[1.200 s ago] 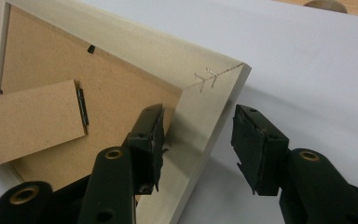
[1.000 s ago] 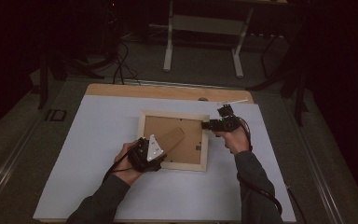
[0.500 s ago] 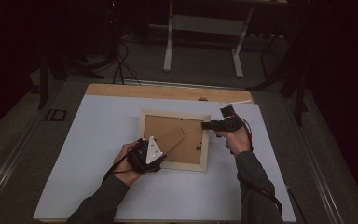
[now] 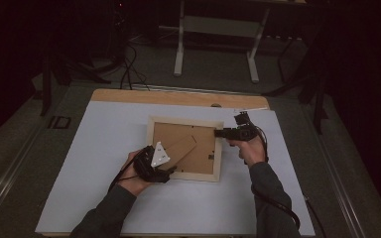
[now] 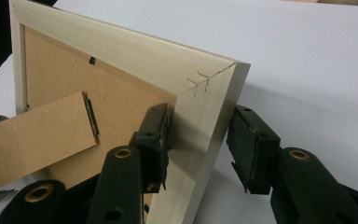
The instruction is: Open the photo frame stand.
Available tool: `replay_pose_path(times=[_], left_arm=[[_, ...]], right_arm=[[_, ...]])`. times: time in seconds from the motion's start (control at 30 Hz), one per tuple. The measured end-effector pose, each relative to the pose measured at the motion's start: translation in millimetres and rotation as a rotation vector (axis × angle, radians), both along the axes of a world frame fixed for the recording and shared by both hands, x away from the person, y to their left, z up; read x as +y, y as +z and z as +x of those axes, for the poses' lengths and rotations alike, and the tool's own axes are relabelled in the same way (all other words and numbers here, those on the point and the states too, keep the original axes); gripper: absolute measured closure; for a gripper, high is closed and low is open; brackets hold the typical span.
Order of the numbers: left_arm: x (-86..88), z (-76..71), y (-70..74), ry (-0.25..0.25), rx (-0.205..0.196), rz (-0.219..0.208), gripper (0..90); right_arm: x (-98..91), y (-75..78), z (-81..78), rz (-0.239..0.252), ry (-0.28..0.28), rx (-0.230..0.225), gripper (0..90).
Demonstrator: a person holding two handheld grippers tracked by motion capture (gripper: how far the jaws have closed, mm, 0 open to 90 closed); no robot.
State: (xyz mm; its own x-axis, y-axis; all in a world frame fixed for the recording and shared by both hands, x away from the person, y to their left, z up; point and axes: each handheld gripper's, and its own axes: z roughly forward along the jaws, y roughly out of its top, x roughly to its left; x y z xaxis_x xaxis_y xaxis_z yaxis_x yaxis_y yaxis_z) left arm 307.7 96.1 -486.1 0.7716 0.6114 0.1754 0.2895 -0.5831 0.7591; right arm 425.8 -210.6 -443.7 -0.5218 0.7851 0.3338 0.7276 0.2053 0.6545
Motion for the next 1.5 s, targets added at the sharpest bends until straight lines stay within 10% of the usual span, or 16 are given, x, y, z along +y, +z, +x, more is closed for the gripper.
replay_pose_path(times=[0.37,0.73,1.0,1.5], left_arm=[[11.8,10.8,11.2,0.008,0.081,-0.132,33.6],[22.8,33.7,11.6,0.008,0.298,-0.289,35.2],[15.7,40.2,9.5,0.002,0.38,-0.24,40.8],[8.8,41.0,13.5,-0.001,0.4,-0.188,57.3]], right_arm=[[0.4,1.9,-2.5,-0.008,0.006,-0.015,58.2],[1.2,3.9,-4.1,-0.018,0.013,-0.023,58.0],[2.2,5.6,-5.5,-0.025,0.018,-0.033,58.1],[2.8,8.5,-9.0,-0.033,0.023,-0.052,58.1]])
